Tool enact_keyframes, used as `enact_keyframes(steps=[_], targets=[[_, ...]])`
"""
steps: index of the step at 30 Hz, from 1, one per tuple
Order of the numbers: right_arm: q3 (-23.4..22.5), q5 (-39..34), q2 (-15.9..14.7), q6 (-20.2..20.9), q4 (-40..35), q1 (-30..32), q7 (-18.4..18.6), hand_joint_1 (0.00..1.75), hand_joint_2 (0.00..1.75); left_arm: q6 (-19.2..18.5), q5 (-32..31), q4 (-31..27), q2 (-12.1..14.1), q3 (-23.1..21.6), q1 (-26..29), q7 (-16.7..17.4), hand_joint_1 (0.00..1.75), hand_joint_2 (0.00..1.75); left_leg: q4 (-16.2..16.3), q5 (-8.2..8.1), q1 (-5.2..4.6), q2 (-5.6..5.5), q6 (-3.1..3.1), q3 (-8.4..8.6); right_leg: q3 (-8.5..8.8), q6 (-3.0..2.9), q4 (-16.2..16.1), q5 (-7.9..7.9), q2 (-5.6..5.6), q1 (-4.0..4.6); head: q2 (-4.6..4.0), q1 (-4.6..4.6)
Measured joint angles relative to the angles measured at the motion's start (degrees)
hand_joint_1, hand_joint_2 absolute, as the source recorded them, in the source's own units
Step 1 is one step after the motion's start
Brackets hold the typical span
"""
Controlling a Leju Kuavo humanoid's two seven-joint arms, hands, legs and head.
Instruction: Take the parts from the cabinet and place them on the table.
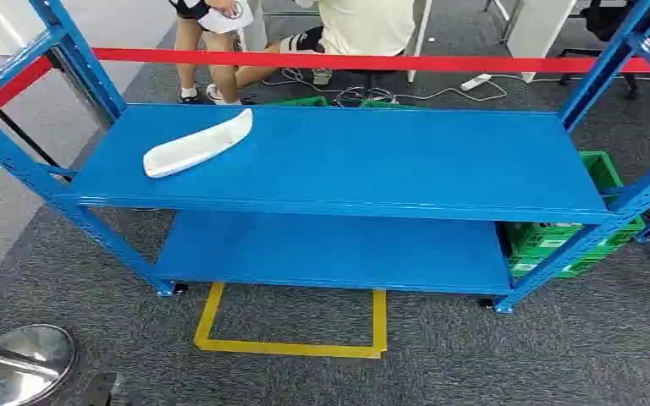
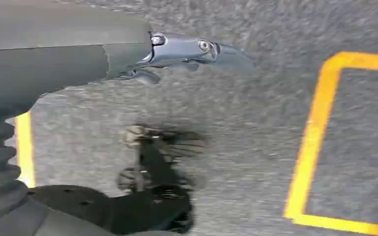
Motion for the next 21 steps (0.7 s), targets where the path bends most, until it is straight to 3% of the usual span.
enact_keyframes(steps=[9,10,11,12,13,15,18,21], targets=[[-8.07,5.49,1.33,1.62,0.39,-2.36,-7.39,0.00,0.00,-1.95,-5.36,-2.10,-3.68,12.16,-2.01,-8.15,0.00,0.00,0.01,0.05,0.00,0.00,-0.01,-0.05,0.06,0.01,0.00,0.05,0.01,0.00,0.00,-0.02],[-10.97,8.43,1.90,2.44,0.70,-3.04,-10.33,0.00,0.00,-2.36,-7.91,-3.29,-5.20,15.60,-2.61,-11.29,0.00,0.00,0.02,0.09,0.00,0.00,0.00,-0.13,0.01,0.04,0.00,0.15,0.01,0.00,0.00,0.00],[-14.07,12.63,2.47,3.66,0.92,-3.62,-15.26,0.00,0.00,-2.86,-11.36,-4.52,-6.21,19.60,-3.20,-16.44,0.00,1.75,0.02,0.16,0.00,0.00,0.02,-0.21,-0.05,0.03,0.00,0.21,0.01,0.00,0.00,-0.02],[-16.95,16.29,2.93,4.66,1.05,-4.21,-20.23,0.00,0.00,-3.26,-14.24,-5.86,-7.46,23.42,-3.68,-21.87,0.00,1.75,0.02,0.17,0.00,0.00,0.02,-0.21,-0.07,0.03,0.00,0.21,0.02,-0.01,0.00,-0.02],[-19.11,18.43,3.35,5.12,1.18,-4.78,-23.04,0.00,0.00,-3.32,-14.75,-7.92,-8.64,26.04,-3.83,-24.99,0.00,1.75,0.02,0.16,0.00,0.01,0.02,-0.18,-0.06,0.04,0.00,0.21,0.04,0.00,0.00,0.00],[-22.22,19.97,3.89,5.07,1.55,-5.48,-23.71,0.00,0.00,-2.62,-12.71,-12.92,-10.73,28.32,-3.61,-26.07,0.00,1.75,0.03,0.20,-0.01,0.01,0.07,-0.18,-0.07,0.04,0.00,0.21,0.00,-0.02,0.00,-0.02],[-25.62,22.03,4.37,4.65,2.45,-5.72,-22.71,0.00,0.00,0.55,-5.70,-23.29,-13.07,25.54,-0.98,-26.12,0.00,1.75,0.04,0.21,0.00,0.00,0.08,-0.23,-0.06,0.04,0.00,0.22,-0.01,0.00,0.00,0.00],[-27.76,23.63,4.52,4.48,3.56,-5.68,-22.07,0.00,0.00,6.26,-5.77,-34.83,-13.79,18.87,1.81,-26.16,0.00,1.75,0.04,0.21,-0.02,-0.04,0.09,-0.26,-0.06,0.05,0.00,0.22,-0.09,-0.03,0.00,-0.04]])
